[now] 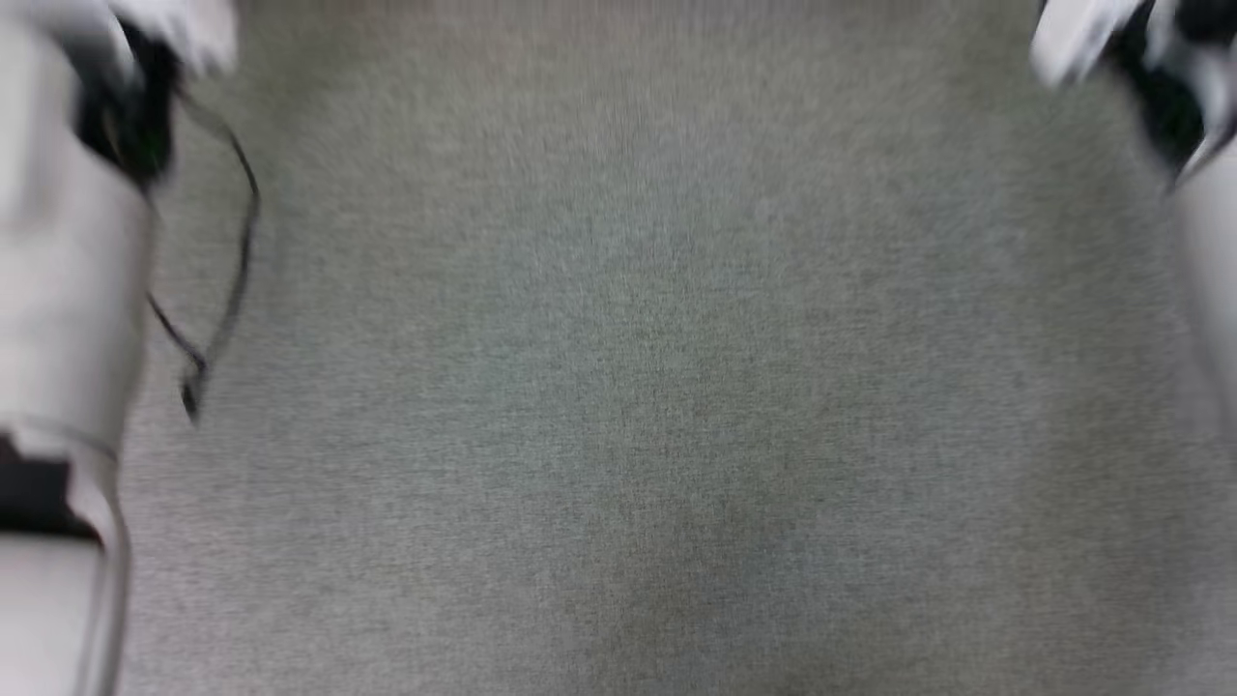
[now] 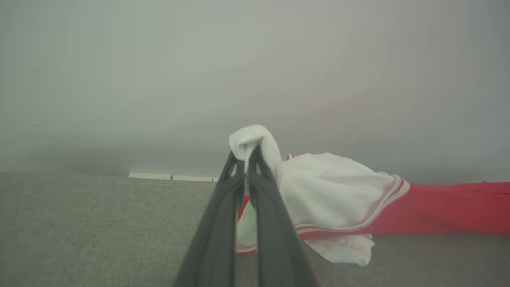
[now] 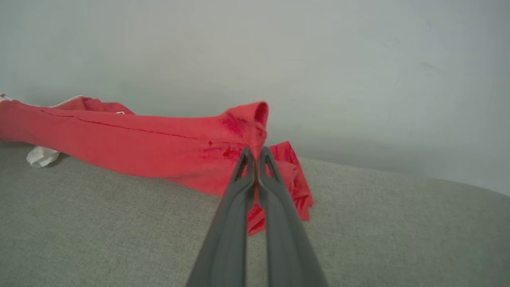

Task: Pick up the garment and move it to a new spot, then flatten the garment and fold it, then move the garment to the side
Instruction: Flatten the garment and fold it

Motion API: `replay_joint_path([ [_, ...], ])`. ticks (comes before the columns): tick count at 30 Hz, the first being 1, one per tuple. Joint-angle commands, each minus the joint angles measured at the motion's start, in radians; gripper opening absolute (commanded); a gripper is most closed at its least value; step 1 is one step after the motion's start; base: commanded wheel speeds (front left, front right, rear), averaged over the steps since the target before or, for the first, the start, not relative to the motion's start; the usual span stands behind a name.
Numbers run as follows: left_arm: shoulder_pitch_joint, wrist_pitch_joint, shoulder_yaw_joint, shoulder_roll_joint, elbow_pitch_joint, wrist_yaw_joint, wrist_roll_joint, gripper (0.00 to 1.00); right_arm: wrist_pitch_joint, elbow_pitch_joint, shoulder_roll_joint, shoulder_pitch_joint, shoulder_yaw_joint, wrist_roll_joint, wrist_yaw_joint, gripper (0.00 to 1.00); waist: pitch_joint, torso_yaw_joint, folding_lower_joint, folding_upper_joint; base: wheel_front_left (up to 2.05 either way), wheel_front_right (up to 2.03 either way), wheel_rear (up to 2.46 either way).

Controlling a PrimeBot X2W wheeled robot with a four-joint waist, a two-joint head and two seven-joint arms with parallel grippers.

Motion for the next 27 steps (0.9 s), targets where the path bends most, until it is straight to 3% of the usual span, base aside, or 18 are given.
replay_joint_path([
  [1,0.077,-0.016,-0.002,0.002,-0.006,-0.005,-0.019,0.00,-0.016,-0.012,-0.009,0.069,0.022,0.023,-0.001,0.00,-0.087,0.008,-0.0001,0.0000,0.00,0.00,0.00],
  [9,0.489,-0.056,-0.004,0.013,-0.132,-0.009,-0.104,0.00,-0.004,-0.119,-0.052,0.435,0.086,0.132,-0.001,0.00,-0.299,0.009,-0.0001,0.0000,0.00,0.00,0.00],
  [12,0.649,-0.052,-0.002,0.030,-0.211,0.017,-0.119,0.00,0.007,-0.179,-0.073,0.572,0.078,0.151,-0.001,0.00,-0.364,0.004,-0.0001,0.0000,0.00,0.00,0.00],
  [16,0.860,-0.024,0.002,0.057,-0.361,0.089,-0.139,0.00,0.028,-0.271,-0.080,0.751,0.044,0.164,-0.001,0.00,-0.441,0.001,-0.0001,0.0000,0.00,0.00,0.00],
  [27,1.391,0.168,0.024,0.183,-0.969,0.384,-0.197,0.00,0.193,-0.606,-0.014,1.256,-0.154,0.062,-0.001,0.00,-0.579,0.029,-0.0001,0.0000,0.00,0.00,0.00],
])
